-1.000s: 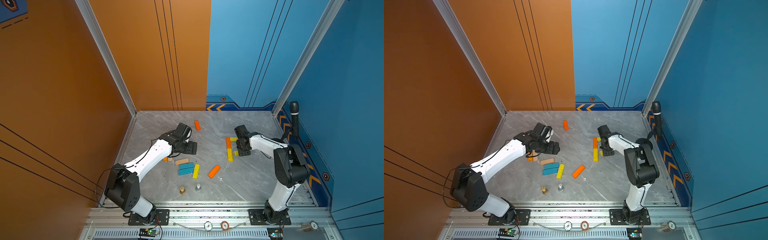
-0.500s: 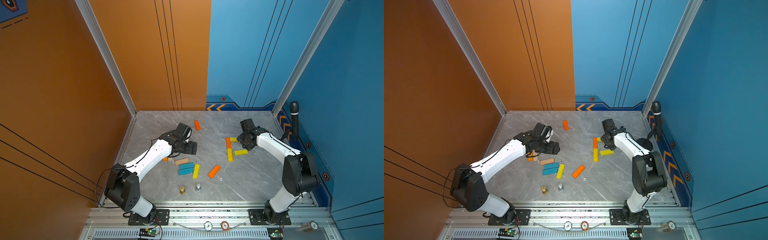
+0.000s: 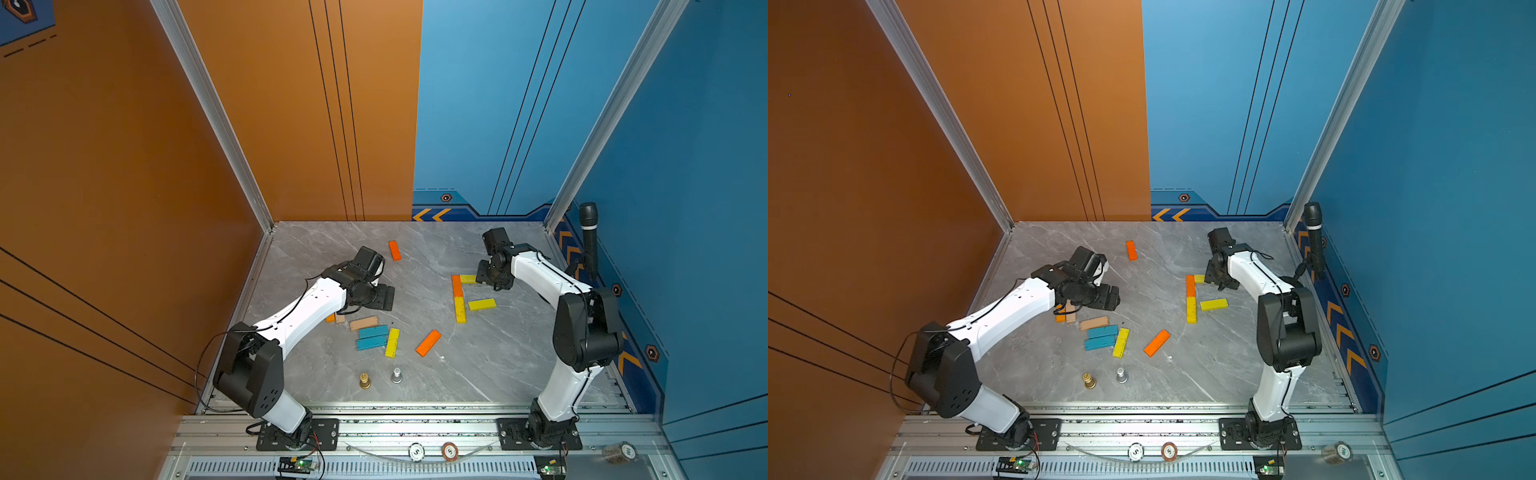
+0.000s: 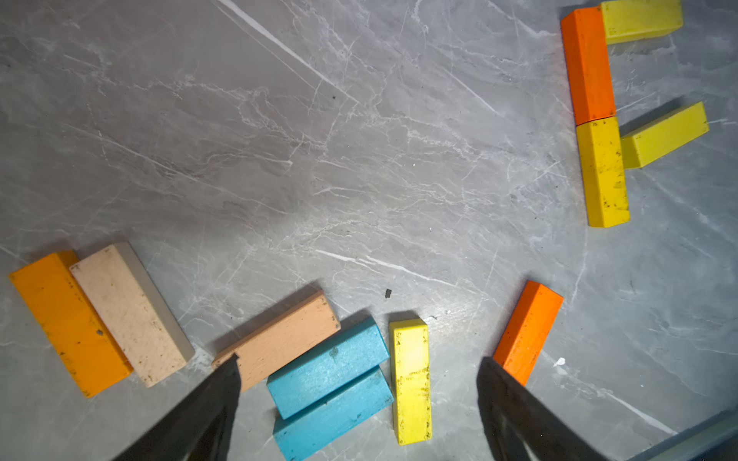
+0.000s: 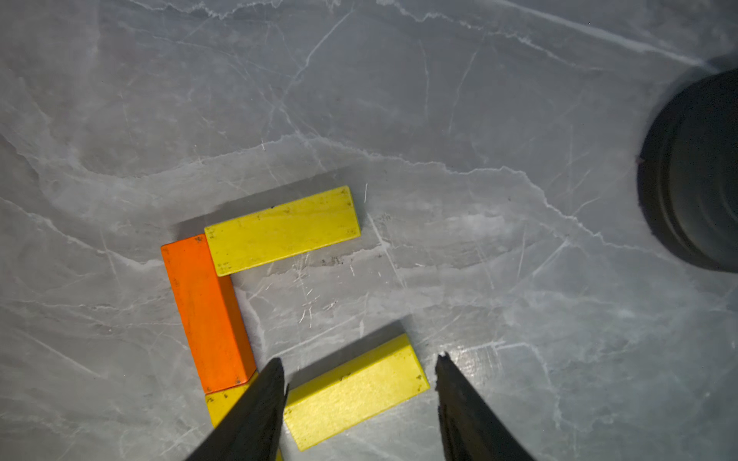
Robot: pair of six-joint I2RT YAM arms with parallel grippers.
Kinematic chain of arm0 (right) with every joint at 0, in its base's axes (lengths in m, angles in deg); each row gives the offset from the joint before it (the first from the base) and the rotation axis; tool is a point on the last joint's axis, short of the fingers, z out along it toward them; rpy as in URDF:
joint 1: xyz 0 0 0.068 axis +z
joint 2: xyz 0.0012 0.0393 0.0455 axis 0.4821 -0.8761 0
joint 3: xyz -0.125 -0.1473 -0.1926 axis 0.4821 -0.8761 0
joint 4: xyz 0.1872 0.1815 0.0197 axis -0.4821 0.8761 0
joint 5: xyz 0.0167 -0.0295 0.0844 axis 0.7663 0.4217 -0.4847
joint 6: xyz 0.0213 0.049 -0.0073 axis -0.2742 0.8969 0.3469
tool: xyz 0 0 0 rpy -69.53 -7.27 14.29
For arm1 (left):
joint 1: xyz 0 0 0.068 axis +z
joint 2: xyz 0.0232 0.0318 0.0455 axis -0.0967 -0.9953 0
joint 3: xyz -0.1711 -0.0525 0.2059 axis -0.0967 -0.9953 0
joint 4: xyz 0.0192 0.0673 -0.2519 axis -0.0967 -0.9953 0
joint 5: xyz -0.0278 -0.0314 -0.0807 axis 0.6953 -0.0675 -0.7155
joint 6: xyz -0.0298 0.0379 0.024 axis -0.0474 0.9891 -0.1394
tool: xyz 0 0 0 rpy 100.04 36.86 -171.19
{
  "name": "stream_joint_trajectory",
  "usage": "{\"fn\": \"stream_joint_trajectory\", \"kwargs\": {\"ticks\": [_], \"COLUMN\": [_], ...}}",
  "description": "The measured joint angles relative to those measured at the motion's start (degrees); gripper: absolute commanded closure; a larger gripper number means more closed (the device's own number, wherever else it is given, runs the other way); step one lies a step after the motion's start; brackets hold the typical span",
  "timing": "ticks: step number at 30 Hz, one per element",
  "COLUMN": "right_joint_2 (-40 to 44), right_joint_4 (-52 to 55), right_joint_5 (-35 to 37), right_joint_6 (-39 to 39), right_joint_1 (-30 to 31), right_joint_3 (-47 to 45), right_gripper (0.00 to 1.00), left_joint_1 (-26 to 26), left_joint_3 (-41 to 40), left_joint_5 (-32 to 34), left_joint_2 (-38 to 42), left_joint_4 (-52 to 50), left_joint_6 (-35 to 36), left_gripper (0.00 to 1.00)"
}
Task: Assemble the number 6 with building blocks
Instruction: Assemble the building block at the center of the board.
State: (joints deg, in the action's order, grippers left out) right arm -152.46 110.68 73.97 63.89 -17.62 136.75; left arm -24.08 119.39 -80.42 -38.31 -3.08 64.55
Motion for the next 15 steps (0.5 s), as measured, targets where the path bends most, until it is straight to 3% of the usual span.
{"fn": "stream_joint_trajectory", "kwargs": {"ticks": [5, 15], "right_joint_2": [0.44, 6.25], "right_joint_4": [1.62, 2.19], "right_joint_5": [0.02, -1.36], "right_joint_6": [-1.88, -2.12], "right_joint_1": [-0.17, -0.15], "right_joint_3": [-1.49, -13.20], "right_gripper": [0.31, 0.19], "left_joint_1": [0.37, 0.81], "left_joint_3": [0.04, 0.44], "left_joint_5": [0.44, 0.44], "left_joint_2": [-1.62, -2.40], "left_joint_4": [-0.04, -0.04], "left_joint_6": [0.46, 0.79], "left_gripper": [0.07, 0.07]}}
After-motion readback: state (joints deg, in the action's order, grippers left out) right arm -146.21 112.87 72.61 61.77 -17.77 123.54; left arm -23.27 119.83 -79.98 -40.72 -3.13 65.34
